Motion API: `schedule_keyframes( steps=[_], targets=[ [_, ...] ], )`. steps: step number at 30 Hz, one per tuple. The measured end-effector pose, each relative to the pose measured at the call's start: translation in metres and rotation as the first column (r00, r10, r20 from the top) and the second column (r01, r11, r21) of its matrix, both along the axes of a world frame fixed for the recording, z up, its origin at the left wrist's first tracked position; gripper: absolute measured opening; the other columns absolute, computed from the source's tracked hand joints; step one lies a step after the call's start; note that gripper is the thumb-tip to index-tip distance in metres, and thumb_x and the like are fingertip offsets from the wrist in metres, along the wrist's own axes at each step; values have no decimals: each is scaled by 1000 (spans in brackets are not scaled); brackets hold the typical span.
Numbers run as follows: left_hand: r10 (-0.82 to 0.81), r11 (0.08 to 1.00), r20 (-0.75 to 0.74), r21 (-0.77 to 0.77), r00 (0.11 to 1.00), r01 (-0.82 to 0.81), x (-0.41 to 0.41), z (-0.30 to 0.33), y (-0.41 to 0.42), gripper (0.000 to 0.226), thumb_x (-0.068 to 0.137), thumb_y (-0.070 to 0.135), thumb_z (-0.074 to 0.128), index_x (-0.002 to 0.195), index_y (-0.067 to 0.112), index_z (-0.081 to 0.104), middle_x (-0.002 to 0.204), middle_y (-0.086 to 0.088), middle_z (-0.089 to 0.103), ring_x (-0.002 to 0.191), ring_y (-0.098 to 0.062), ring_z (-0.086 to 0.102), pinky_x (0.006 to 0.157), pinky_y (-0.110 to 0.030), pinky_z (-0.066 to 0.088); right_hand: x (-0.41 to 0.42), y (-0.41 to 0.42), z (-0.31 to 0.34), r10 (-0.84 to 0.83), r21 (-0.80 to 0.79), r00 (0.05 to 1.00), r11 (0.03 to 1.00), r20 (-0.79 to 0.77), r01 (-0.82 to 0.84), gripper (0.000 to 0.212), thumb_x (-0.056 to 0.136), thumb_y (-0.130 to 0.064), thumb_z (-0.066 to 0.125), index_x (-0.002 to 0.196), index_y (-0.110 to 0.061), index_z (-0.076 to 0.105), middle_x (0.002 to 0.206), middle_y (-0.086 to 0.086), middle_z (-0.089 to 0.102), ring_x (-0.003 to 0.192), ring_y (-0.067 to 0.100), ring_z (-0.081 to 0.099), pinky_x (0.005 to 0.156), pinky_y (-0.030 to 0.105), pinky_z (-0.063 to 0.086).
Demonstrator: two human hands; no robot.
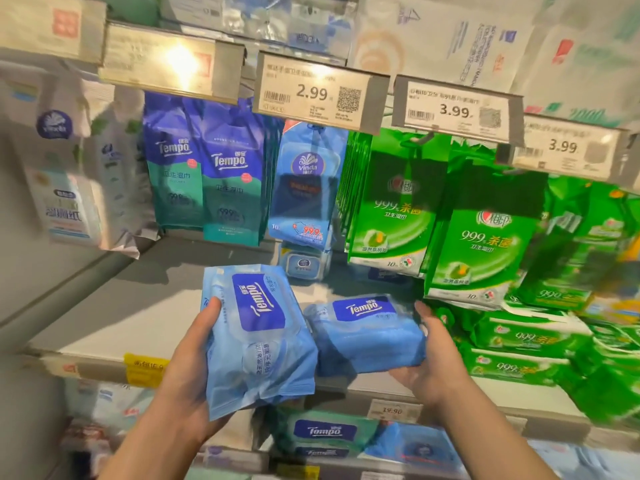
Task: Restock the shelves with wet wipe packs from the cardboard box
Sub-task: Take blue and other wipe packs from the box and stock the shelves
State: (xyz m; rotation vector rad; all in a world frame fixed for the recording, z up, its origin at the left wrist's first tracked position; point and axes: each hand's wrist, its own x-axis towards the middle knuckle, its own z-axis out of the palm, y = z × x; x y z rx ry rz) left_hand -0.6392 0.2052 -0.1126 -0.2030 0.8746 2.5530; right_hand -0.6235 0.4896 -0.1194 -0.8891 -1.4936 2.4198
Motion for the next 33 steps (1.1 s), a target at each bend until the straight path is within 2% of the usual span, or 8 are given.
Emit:
schedule_keyframes(
  steps=[4, 9, 15, 19, 24, 27, 29, 33],
  targets=[
    [35, 999, -13, -23, 999, -35, 3, 1, 4, 52, 92, 54, 60, 126, 17, 72, 122, -18, 73, 93, -37, 75, 98, -55, 52, -1, 21, 6, 173, 150, 966, 968, 191, -203, 10, 80, -29, 66, 77, -19, 68, 68, 9, 67, 64, 28, 64, 64, 35, 53],
    [37, 999, -7, -21, 999, -37, 5, 1, 4, 52, 90, 54, 62, 125, 17, 72, 122, -17, 73, 94, -36, 75, 85, -60, 57, -8, 25, 10, 264, 264, 919, 901, 294, -344, 56, 56, -52, 85, 99, -19, 72, 89, 14, 76, 81, 33, 70, 66, 39, 58],
    [30, 999, 3, -13, 1000, -30, 4, -3, 1, 61, 91, 57, 62, 137, 18, 65, 132, -16, 69, 121, -38, 66, 108, -59, 46, -24, 20, -2, 72, 543, 988, 828, 139, -137, 60, 79, -41, 85, 120, -4, 61, 102, 13, 74, 83, 24, 68, 70, 34, 54],
    [38, 999, -1, -8, 999, -38, 3, -5, 0, 59, 90, 56, 65, 136, 20, 65, 131, -16, 69, 122, -39, 66, 106, -57, 47, -18, 28, 8, 9, 869, 947, 395, 320, -298, 54, 83, -48, 80, 98, 0, 60, 83, 7, 59, 63, 8, 48, 46, 14, 35],
    [33, 999, -18, -21, 999, -34, 1, -7, 3, 55, 91, 57, 64, 133, 21, 68, 127, -14, 72, 115, -38, 69, 100, -56, 52, -12, 33, 10, 1, 897, 917, 204, 400, -392, 41, 92, -33, 72, 113, 2, 66, 105, 21, 63, 102, 37, 63, 76, 32, 45],
    [11, 999, -36, -40, 999, -12, -1, -10, 3, 55, 91, 58, 62, 132, 21, 68, 126, -14, 72, 112, -38, 71, 98, -55, 54, -7, 31, -8, -48, 957, 976, 212, 212, -197, 58, 78, -22, 83, 126, -2, 55, 119, 19, 55, 123, 40, 50, 96, 39, 46],
    [-11, 999, -44, -51, 999, 9, -3, -13, 3, 56, 91, 58, 62, 133, 22, 68, 128, -14, 71, 115, -38, 70, 100, -56, 52, 0, 24, -23, -99, 996, 991, -10, 90, -91, 74, 73, -25, 85, 136, -6, 53, 134, 29, 48, 135, 43, 33, 115, 47, 32],
    [-71, 997, -54, -24, 996, 69, -8, -16, 1, 55, 94, 57, 60, 135, 22, 67, 131, -13, 70, 117, -37, 69, 100, -56, 53, 15, -12, -43, -38, 889, 992, -448, -119, 89, 52, 75, -28, 81, 124, -16, 67, 114, 21, 57, 104, 40, 50, 88, 48, 42]
  ],
)
